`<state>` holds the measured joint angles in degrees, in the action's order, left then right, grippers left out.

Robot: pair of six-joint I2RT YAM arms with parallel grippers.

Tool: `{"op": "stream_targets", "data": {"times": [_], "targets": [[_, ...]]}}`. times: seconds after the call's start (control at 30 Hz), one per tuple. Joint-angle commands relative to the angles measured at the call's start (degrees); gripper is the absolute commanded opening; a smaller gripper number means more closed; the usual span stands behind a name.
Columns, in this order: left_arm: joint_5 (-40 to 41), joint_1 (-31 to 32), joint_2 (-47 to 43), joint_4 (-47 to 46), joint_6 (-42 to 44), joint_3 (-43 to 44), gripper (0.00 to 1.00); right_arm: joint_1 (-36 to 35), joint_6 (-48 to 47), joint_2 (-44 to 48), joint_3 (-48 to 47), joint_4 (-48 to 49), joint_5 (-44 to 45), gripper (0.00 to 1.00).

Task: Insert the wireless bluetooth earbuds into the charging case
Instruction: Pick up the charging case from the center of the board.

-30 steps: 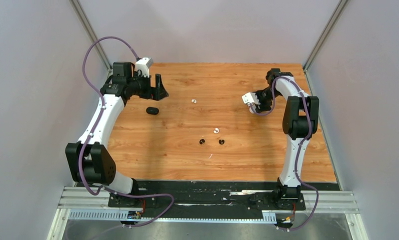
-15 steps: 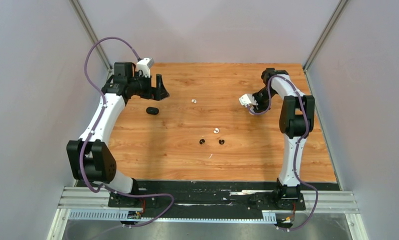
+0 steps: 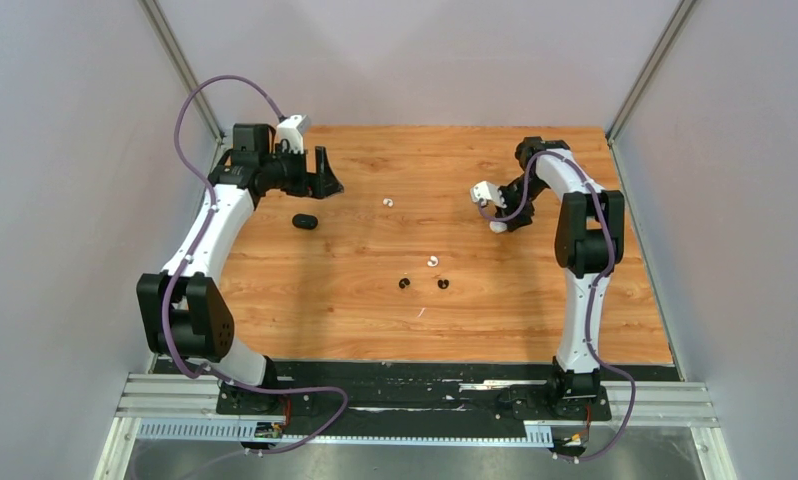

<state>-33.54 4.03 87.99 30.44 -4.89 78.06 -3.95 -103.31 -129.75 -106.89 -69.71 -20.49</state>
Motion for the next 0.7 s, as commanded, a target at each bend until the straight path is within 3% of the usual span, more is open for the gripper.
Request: {"op": "stream_targets", "data": {"times": [0.0,0.1,0.23,0.33,0.47,0.67], "targets": [[-0.7,1.5,-0.1,-5.7,-3.0,0.6,0.94,-0.2,19.8,3.2,2.1,0.0,-8.9,0.26],[-0.8,2.7,0.9,-8.5,-4.0,0.5,0.92,-0.6,36.3,10.3,8.8,11.8,-13.9,0.23],[-3.9,4.1,4.1,-12.8,-6.5,1.6,0.93,-2.9,47.8,21.6,21.2,29.6,-14.5,0.18],[-6.9,5.7,7.4,-15.4,-7.2,3.6,0.93,-6.3,52.1,29.0,27.9,39.4,-11.0,0.09],[-11.3,7.6,11.2,-19.8,-9.9,5.8,0.92,-11.3,54.6,36.8,33.9,50.8,-5.3,0.12],[-16.6,10.8,14.9,-32.1,-17.6,7.1,0.88,-19.1,54.7,41.8,36.2,64.9,4.1,0.07]]}}
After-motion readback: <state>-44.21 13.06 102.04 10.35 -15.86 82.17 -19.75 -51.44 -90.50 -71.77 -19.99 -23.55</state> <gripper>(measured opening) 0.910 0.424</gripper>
